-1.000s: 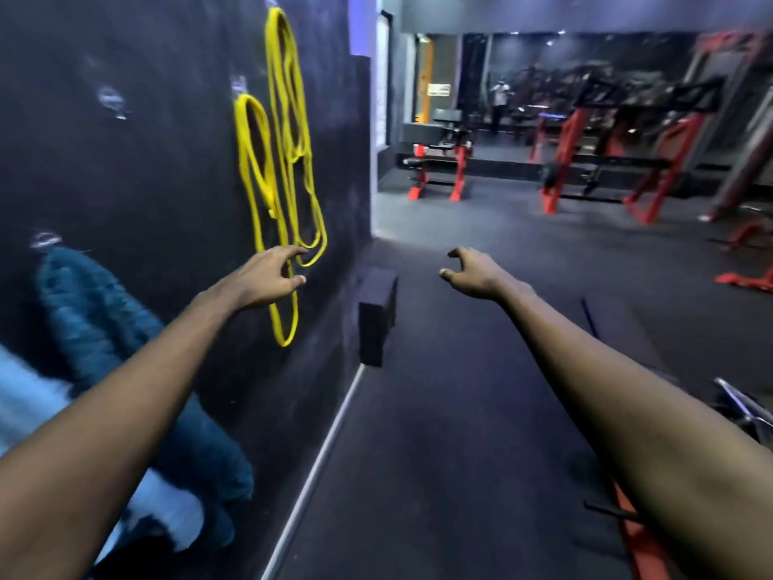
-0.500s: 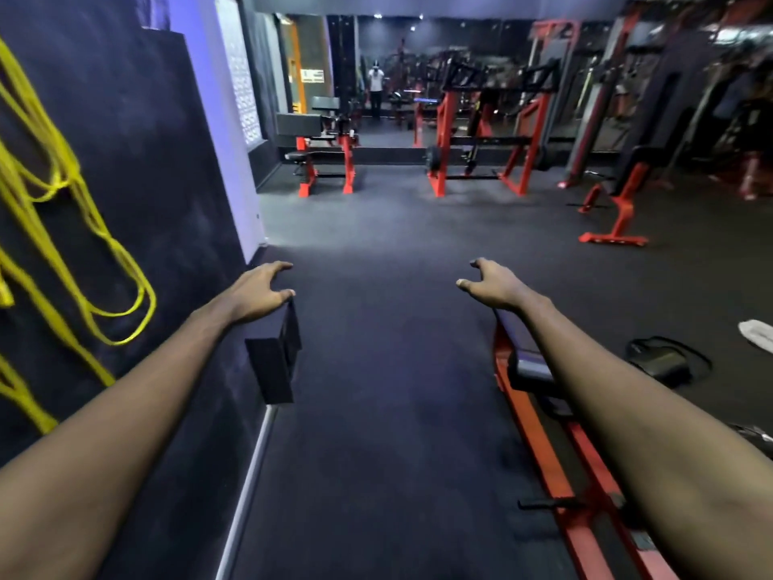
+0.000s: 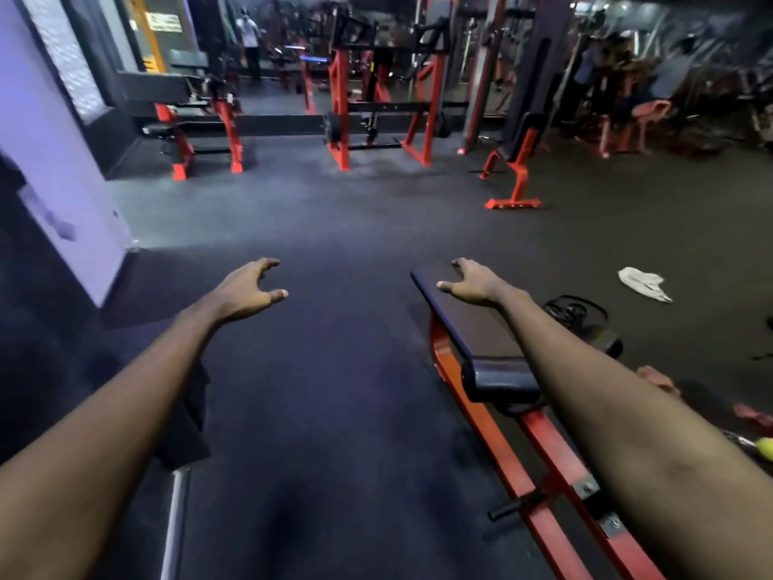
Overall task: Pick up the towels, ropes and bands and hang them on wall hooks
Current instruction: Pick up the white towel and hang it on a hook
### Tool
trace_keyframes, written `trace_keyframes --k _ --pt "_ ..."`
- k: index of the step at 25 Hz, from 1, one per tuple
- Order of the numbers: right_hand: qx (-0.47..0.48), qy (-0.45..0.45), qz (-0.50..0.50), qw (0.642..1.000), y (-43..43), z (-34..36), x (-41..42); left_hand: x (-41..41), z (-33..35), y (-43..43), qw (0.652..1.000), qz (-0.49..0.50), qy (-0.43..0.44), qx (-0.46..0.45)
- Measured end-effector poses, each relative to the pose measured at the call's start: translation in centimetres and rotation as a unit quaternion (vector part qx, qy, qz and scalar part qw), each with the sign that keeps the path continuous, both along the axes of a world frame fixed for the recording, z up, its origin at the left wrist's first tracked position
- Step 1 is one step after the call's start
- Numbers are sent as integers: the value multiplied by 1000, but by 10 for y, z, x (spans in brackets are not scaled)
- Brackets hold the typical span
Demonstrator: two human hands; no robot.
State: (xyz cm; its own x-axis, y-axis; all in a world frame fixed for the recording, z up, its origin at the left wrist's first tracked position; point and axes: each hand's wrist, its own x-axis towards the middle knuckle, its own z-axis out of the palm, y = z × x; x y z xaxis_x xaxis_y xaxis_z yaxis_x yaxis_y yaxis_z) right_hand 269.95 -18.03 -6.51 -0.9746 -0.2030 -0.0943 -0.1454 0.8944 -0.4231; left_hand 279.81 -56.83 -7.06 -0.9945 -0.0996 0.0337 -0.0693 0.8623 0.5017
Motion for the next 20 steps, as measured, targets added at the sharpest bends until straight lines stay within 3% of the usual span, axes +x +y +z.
trace_keyframes --k 20 --pt "-33 -17 -224 974 96 -27 -454 -603 -6 64 984 -174 -16 17"
